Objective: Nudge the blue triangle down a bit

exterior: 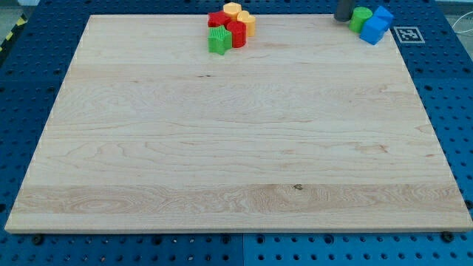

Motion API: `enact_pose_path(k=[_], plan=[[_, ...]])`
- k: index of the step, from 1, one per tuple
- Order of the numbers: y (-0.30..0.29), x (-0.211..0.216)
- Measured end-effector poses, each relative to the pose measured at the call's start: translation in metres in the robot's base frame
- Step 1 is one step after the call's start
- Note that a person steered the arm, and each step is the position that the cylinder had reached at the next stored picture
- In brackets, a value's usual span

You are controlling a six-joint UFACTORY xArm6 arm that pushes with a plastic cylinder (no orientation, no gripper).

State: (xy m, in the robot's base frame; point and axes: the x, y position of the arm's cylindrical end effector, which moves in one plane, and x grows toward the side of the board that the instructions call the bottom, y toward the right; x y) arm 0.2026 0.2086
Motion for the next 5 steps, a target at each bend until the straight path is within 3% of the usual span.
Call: enact_pose_path(k=[5], plan=[[0.017,-0.011]])
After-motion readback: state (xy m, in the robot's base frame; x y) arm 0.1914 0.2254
